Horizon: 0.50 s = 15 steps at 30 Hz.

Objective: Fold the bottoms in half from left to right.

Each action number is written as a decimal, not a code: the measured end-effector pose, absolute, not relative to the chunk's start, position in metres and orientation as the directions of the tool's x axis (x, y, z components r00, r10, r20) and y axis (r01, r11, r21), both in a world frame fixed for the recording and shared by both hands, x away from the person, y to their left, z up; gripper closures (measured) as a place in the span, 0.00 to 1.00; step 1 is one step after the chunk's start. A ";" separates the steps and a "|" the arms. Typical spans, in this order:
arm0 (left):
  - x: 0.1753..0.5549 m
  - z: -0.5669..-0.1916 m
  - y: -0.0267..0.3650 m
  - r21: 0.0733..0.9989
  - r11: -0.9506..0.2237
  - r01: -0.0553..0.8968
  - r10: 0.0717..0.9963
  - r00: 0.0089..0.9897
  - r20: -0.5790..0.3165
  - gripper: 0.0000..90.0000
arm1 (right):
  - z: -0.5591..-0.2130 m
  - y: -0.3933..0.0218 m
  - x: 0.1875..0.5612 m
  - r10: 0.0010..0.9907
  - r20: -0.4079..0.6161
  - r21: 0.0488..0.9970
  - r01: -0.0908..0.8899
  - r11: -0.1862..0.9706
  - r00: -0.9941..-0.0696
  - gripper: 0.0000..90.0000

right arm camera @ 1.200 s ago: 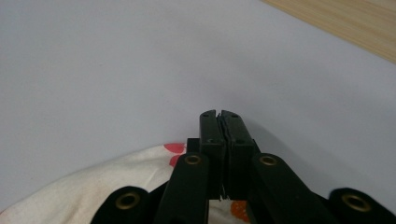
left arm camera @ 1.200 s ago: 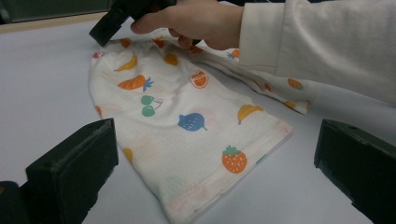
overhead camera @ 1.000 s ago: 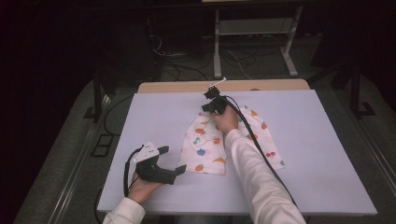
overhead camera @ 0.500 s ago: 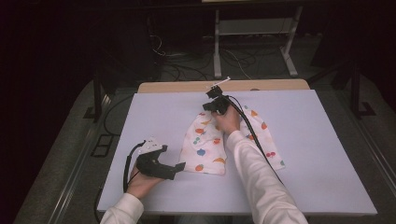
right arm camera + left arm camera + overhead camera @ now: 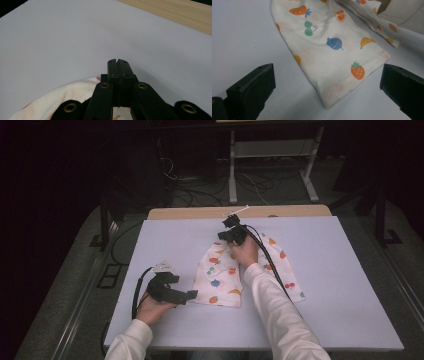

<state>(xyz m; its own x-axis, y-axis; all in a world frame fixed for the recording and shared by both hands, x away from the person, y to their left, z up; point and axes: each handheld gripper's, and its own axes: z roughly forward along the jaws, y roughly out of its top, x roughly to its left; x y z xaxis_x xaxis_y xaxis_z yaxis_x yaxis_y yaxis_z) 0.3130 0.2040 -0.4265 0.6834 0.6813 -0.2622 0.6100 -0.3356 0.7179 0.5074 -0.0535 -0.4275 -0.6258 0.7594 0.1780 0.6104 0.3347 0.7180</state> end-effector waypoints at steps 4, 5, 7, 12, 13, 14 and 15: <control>0.312 -0.431 0.202 0.703 -0.349 0.620 0.678 0.685 -0.268 0.00 | -0.426 -0.056 0.503 0.759 0.171 0.728 0.600 0.331 -0.628 0.98; 0.312 -0.432 0.202 0.696 -0.351 0.627 0.681 0.681 -0.270 0.00 | -0.426 -0.056 0.503 0.759 0.171 0.728 0.600 0.331 -0.628 0.98; 0.312 -0.432 0.201 0.687 -0.354 0.635 0.679 0.679 -0.278 0.01 | -0.426 -0.057 0.500 0.759 0.168 0.735 0.593 0.329 -0.629 0.98; 0.313 -0.434 0.203 0.669 -0.353 0.654 0.677 0.672 -0.300 0.08 | -0.427 -0.055 0.497 0.751 0.153 0.736 0.581 0.347 -0.642 0.98; 0.313 -0.434 0.203 0.669 -0.353 0.654 0.677 0.672 -0.300 0.09 | -0.427 -0.055 0.497 0.751 0.153 0.736 0.581 0.347 -0.642 0.98; 0.314 -0.434 0.203 0.667 -0.352 0.657 0.675 0.671 -0.305 0.09 | -0.427 -0.055 0.496 0.751 0.152 0.735 0.581 0.348 -0.642 0.98; 0.313 -0.436 0.204 0.666 -0.343 0.662 0.674 0.668 -0.317 0.12 | -0.427 -0.055 0.496 0.751 0.150 0.736 0.580 0.349 -0.643 0.98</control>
<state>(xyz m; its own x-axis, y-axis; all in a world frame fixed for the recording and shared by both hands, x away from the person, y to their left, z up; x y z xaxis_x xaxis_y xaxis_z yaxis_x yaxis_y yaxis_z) 0.3133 0.2038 -0.4356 0.6677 0.6737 -0.3166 0.6621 -0.3430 0.6663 0.4960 -0.0550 -0.4274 -0.6429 0.7511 0.1500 0.5797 0.3492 0.7362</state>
